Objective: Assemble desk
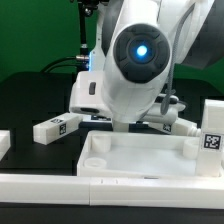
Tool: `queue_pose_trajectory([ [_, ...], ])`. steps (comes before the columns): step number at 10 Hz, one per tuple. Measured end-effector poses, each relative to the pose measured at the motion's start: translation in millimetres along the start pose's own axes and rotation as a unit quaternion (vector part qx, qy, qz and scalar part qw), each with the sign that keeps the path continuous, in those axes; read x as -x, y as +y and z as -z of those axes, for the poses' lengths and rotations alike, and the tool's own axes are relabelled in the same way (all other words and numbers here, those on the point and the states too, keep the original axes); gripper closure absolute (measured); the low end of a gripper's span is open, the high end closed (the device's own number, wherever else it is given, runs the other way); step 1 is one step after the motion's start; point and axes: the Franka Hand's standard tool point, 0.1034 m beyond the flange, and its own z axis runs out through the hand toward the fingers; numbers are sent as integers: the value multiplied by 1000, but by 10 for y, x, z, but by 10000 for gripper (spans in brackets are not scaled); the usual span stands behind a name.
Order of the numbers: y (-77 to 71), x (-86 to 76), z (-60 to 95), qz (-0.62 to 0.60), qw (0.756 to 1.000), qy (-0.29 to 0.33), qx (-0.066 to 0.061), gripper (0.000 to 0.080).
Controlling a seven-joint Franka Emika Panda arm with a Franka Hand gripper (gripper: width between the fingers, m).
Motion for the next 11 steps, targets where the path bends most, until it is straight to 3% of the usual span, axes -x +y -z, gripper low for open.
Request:
queue_pose_trajectory([
  [3, -12, -13, -39, -11, 1000, -3, 1, 150],
  [4, -4, -13, -34, -12, 1000, -2, 0, 236],
  [5, 1, -13, -34, -12, 1000, -2, 0, 373],
  [6, 8, -14, -34, -12, 1000, -2, -1, 373],
  [7, 12, -13, -33, -13, 1000, -2, -1, 515],
  [9, 25, -10, -17, -13, 1000, -2, -2, 515],
  [10, 52, 79, 181, -5, 1000, 3, -6, 515],
  [11, 114, 246, 483, -1, 1000, 1, -19, 515],
])
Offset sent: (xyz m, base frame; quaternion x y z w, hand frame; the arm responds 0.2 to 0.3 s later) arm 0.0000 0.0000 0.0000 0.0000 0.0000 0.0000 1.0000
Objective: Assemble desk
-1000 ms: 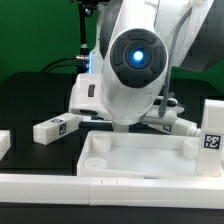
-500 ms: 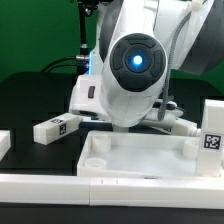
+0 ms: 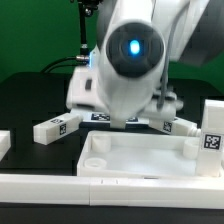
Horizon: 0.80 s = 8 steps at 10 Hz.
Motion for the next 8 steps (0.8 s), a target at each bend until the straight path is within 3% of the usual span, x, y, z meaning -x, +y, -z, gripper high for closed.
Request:
queue_pose_trajectory([
  [2, 23, 181, 609, 18, 995, 93, -5, 515],
  [3, 8, 270, 694, 26, 992, 122, -2, 515],
  [6, 8, 162, 759, 29, 976, 217, -7, 514],
  [7, -12, 193, 829, 34, 968, 246, -21, 514],
  [8, -9, 262, 1090, 44, 961, 264, -73, 514],
])
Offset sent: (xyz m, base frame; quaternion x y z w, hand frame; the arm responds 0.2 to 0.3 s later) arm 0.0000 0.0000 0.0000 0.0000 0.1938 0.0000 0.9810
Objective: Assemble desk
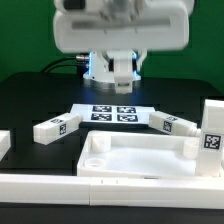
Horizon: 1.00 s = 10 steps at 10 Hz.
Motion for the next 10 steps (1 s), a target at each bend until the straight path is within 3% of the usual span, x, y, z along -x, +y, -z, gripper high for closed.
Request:
queue_pose_trajectory([
  [1, 66, -237, 312, 16, 997, 77, -26, 514],
  [2, 97, -261, 445, 22, 991, 130, -22, 514],
  [5, 149, -236, 455, 12, 974, 226, -9, 514],
  [7, 255, -373, 411, 10, 955, 294, 21, 514],
  [10, 333, -814, 561, 28, 915, 397, 75, 514],
])
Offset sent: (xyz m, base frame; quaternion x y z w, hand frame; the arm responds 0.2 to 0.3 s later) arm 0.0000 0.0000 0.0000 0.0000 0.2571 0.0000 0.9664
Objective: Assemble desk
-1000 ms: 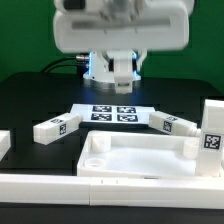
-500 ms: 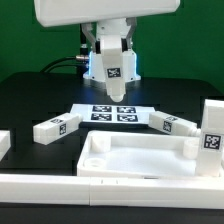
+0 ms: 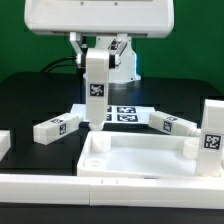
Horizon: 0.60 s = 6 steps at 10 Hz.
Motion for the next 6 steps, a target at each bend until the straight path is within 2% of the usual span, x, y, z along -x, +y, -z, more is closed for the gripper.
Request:
queue_pose_trajectory([
  [1, 59, -121, 33, 15, 998, 51, 23, 514],
  [2, 129, -57, 32, 19, 996, 74, 40, 514],
  [4, 142, -31, 19, 19, 997, 66, 37, 514],
  [5, 200, -65, 31, 15, 998, 60, 32, 514],
  [6, 197, -125, 26, 13, 997, 64, 29, 514],
])
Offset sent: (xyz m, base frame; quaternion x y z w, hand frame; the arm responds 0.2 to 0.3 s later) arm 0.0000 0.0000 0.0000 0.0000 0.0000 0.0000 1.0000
